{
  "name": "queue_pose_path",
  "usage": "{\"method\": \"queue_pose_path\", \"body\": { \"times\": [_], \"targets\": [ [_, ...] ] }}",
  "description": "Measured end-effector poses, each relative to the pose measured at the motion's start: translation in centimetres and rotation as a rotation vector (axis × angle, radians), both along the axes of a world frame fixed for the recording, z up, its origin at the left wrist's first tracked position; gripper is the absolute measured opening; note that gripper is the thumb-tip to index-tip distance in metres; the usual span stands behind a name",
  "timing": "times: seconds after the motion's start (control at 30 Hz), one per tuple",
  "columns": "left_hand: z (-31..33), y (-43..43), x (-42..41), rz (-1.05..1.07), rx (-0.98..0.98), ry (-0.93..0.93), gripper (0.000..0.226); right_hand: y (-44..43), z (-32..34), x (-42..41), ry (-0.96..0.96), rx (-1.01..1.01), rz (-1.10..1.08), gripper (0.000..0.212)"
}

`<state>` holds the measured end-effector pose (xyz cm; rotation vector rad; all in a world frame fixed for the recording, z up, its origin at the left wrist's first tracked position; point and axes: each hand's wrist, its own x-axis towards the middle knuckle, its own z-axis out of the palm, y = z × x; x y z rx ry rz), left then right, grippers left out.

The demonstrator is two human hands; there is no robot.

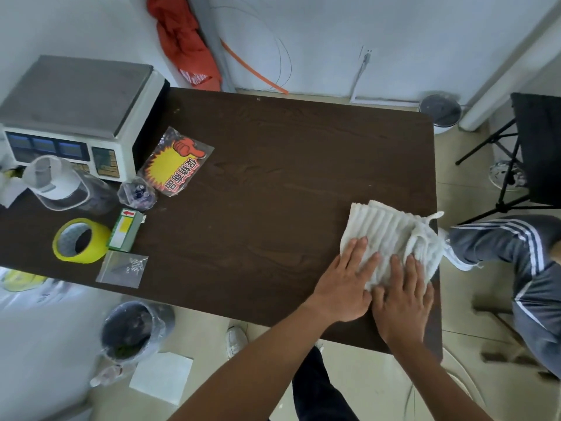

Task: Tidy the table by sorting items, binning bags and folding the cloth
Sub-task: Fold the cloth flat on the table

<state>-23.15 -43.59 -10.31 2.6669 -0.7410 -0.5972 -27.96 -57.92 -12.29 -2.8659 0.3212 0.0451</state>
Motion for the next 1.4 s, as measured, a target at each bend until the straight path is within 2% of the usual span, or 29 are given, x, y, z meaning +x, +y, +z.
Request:
{"method": "queue_pose_path", "body": {
  "times": [0.37, 0.83, 1.1, 1.4],
  "targets": [
    [0.3, 9.9, 3.0, 0.091, 0.037, -0.006, 0.077, 9.3, 0.9, 3.9, 0.127, -0.037, 0.144, 0.069],
    [1.7, 25.5, 4.2, 0.399, 0.109, 0.053, 0.077, 24.3, 2.4, 10.0, 0.195, -0.059, 0.484, 0.069],
    [1.0, 32.1, 1.2, 0.504, 0.106, 0.015, 0.079, 31.5, 2.6, 8.6, 0.219, -0.057, 0.568, 0.07],
    [0.0, 34.6, -2.3, 0.546, 0.052, -0.061, 0.075, 34.2, 2.5, 6.5, 0.194, -0.033, 0.589, 0.071]
  ]
}}
